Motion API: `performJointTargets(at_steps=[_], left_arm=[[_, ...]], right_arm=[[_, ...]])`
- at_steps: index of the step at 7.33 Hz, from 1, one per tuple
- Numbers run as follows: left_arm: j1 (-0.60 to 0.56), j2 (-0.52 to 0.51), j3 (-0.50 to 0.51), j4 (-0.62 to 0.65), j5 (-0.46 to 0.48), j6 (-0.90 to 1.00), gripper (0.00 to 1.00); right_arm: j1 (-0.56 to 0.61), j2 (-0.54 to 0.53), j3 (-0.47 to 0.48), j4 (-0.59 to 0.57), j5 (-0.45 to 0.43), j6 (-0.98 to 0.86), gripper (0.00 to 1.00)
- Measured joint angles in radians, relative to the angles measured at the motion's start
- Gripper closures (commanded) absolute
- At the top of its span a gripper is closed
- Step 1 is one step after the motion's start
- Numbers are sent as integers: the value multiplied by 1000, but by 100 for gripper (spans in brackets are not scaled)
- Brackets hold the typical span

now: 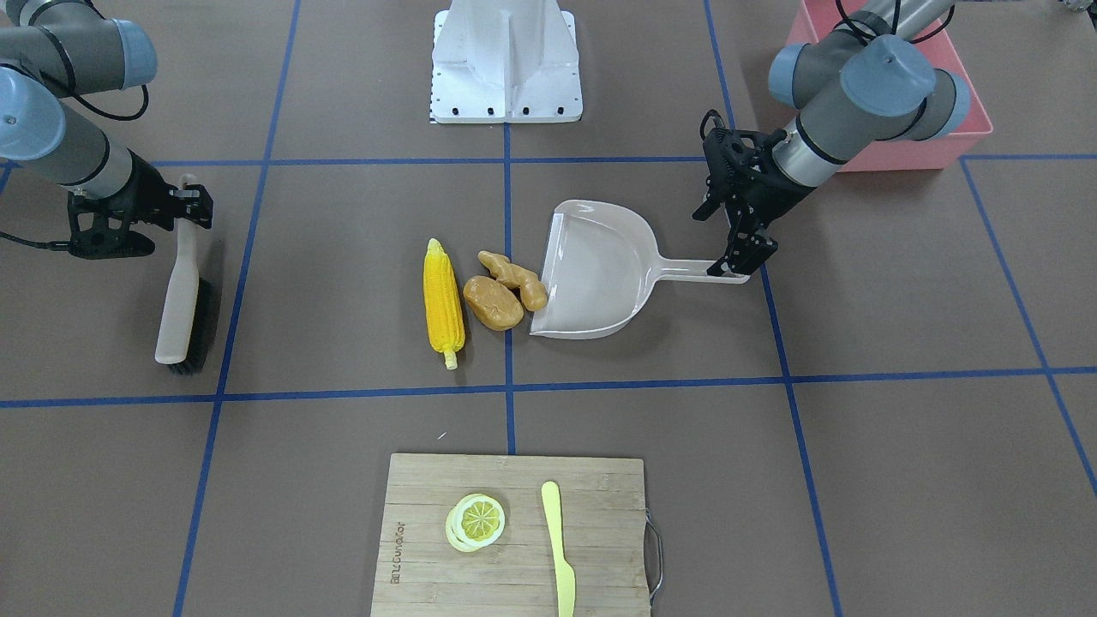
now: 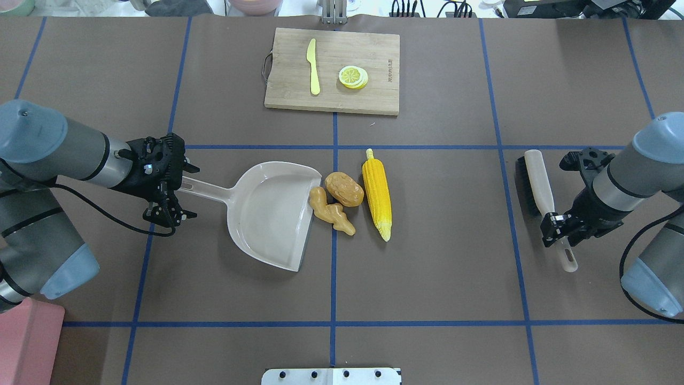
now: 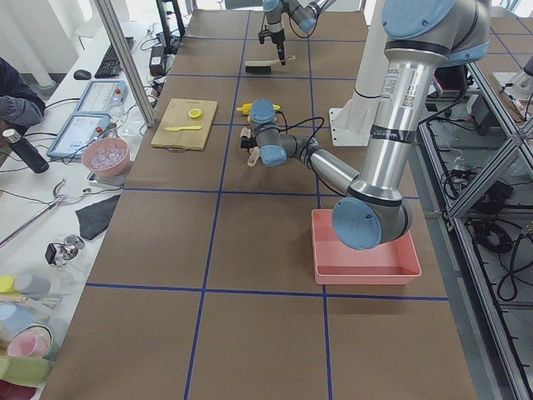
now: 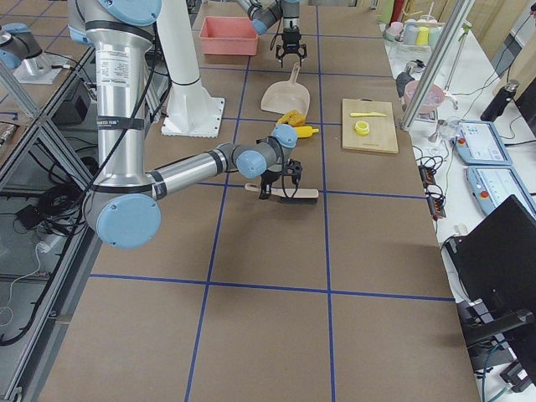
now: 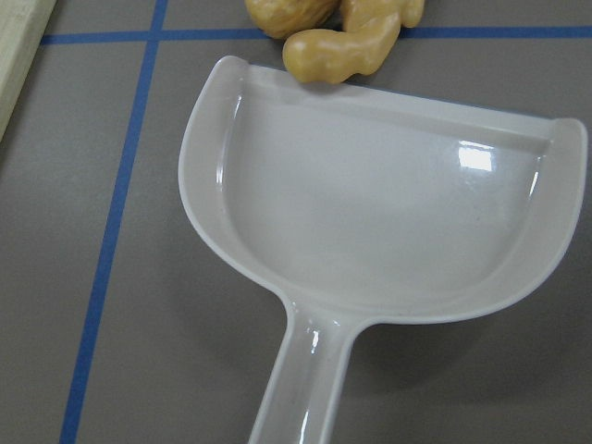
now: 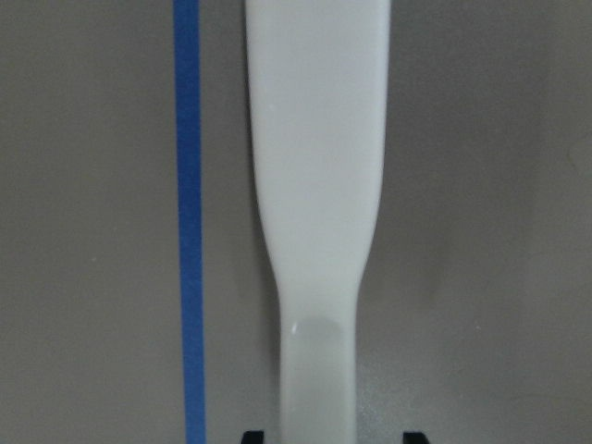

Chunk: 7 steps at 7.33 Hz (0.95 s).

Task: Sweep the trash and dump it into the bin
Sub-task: 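Grasp the white dustpan handle with left gripper while right grasps brush, then lift the brush with the right gripper and move it behind the corn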

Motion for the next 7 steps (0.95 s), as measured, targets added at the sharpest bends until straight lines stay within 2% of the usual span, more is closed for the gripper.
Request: performJointTargets(at_steps=[1,2,3,5,7], left_arm=[[-5,-5,18,-2,-24,-4,1],[-14,-10,41,-3,-60,-12,1],[-28,-18,61,-3,-103,-24,1],[-51,-31,78,-7,-142,-35,1],[-56,-57,124,-39,-143,-25,2]], right_arm=[[-2,3,-9,0,-3,0,53],[-5,10,-20,0,-5,0,90],[-9,18,-29,0,-6,1,100],[-10,34,-35,0,-4,6,100],[44,41,-18,-7,29,8,100]])
